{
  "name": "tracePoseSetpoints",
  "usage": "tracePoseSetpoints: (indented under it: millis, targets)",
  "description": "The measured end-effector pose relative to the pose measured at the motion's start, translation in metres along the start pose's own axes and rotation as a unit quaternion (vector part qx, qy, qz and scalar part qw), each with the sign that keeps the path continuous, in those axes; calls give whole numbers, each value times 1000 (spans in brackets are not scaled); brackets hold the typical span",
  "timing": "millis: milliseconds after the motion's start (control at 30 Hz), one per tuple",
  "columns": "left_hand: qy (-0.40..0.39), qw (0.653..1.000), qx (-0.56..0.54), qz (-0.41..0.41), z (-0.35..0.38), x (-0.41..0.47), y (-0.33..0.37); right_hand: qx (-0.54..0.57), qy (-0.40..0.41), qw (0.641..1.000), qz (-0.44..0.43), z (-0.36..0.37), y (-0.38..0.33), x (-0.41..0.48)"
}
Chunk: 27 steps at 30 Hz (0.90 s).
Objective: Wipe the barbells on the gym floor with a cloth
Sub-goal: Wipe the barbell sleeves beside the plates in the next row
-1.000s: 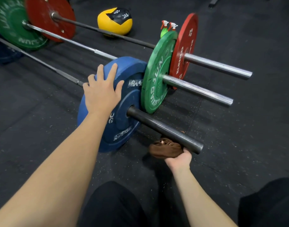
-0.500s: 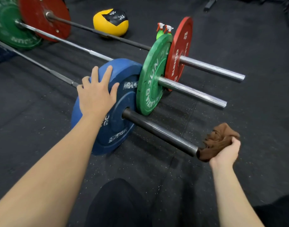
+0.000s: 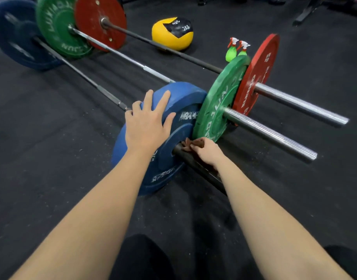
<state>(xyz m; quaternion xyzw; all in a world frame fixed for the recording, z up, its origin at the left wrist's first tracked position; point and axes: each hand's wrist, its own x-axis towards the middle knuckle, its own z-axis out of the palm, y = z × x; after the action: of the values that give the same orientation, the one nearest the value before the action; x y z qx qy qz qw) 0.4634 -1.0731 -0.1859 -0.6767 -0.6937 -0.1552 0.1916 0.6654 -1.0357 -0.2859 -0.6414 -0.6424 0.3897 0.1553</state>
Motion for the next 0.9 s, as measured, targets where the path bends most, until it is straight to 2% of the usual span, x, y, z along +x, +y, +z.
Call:
tracePoseSetpoints:
  millis: [167, 367, 567, 667, 800, 900]
  targets:
    - [5, 1000, 2, 1, 3, 3, -2, -8, -36, 999, -8, 6, 4, 20]
    - [15, 1000, 1, -3, 3, 0, -1, -45, -78, 995, -45, -23, 33, -12]
    - [20, 1000, 2, -9, 5, -1, -3, -30, -125, 992, 3, -52, 64, -50]
    - [16, 1000, 7, -6, 6, 0, -3, 1, -112, 994, -1, -39, 51, -33]
    - [11, 1000, 9, -4, 5, -1, -2, 15, -54, 998, -10, -3, 9, 0]
    - [7, 1000, 8, -5, 3, 0, -2, -24, -48, 999, -1, 7, 0, 6]
